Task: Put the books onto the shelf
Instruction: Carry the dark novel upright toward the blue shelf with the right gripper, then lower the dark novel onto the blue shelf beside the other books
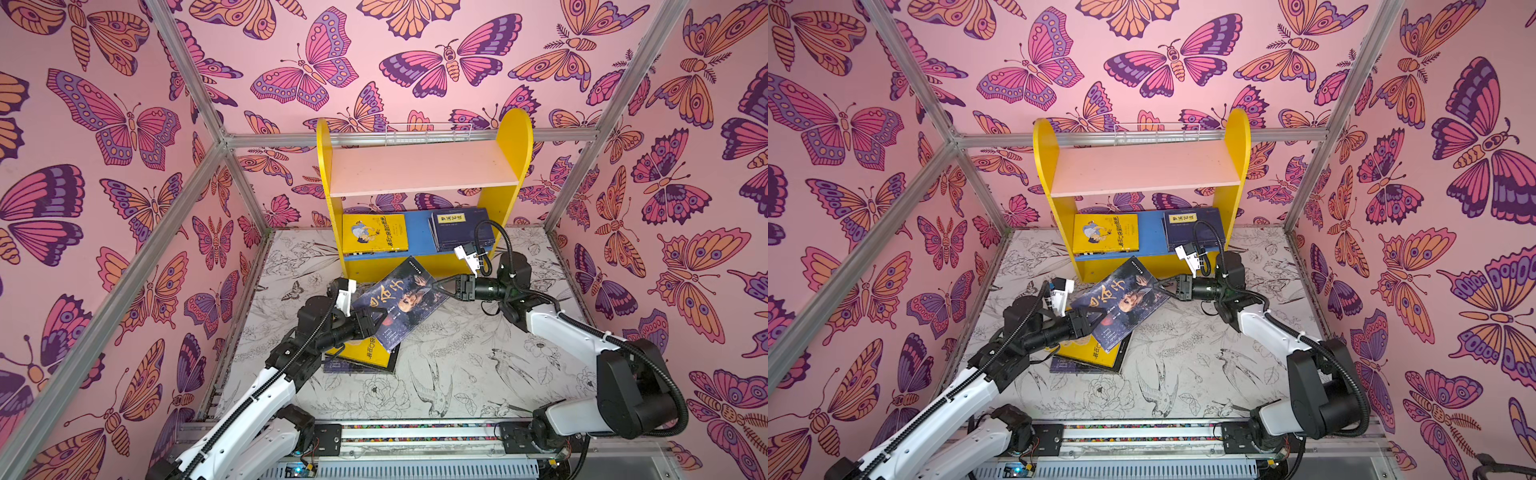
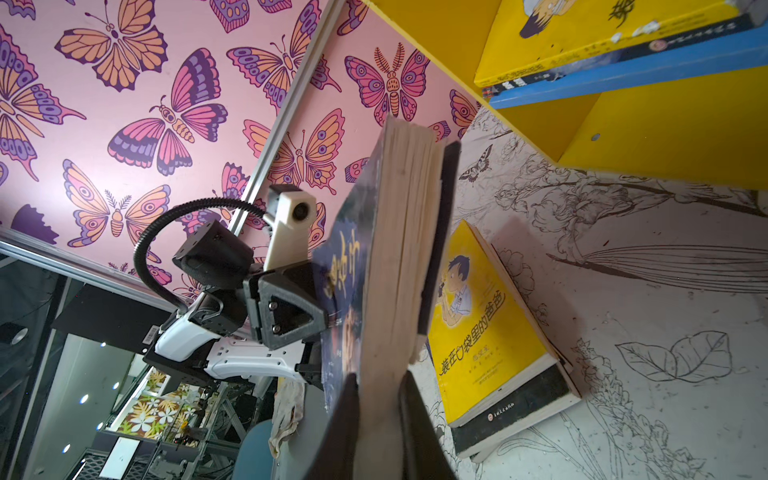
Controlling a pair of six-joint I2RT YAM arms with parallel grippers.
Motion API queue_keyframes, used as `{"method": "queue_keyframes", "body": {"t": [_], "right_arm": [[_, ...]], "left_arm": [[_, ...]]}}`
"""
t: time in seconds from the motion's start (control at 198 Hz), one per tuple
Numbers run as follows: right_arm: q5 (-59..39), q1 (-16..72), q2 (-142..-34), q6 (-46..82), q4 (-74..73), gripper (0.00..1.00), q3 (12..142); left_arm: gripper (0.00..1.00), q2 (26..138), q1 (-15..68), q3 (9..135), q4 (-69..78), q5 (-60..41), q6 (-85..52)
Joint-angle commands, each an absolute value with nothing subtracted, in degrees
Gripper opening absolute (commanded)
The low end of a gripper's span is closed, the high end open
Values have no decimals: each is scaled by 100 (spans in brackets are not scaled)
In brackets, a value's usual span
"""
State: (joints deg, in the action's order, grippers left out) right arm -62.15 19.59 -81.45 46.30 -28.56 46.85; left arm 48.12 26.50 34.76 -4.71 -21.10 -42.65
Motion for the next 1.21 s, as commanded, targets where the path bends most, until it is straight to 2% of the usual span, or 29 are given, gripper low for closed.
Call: {"method": "queue_keyframes", "body": {"t": [0.0,0.05,0.116,0.268,0.333,0.545,0.712,0.969,1.207], "right_arm": [[-5972,2014,-7838,4741,-2930,0,4812],[-5726,2013,-7770,4828,-3000,0,4838],[-5337,2005,-7699,5035,-3154,0,4871],[-4321,2001,-7718,5454,-3449,0,5094],[-3840,2008,-7844,5720,-3750,0,5161],[-2809,2069,-8671,6354,-4724,0,5702],[-2382,2238,-9578,6352,-4709,0,6507],[-1910,2595,-10770,6072,-3994,0,7903],[-1547,2877,-11428,5978,-3433,0,8598]], "left_arm": [[74,4663,2597,3425,-221,-989,-4395],[82,4524,2547,3336,-279,-692,-4478],[86,4268,2477,3209,-549,-196,-4633],[88,3582,2335,3018,-2081,1507,-5392],[89,3426,2249,2968,-2649,1853,-5615],[89,3353,2102,2750,-3188,1702,-5875],[88,3409,2074,2629,-3182,1600,-5977],[88,3410,2057,2568,-3181,1499,-5967],[88,3401,2048,2490,-3181,1424,-5959]]}}
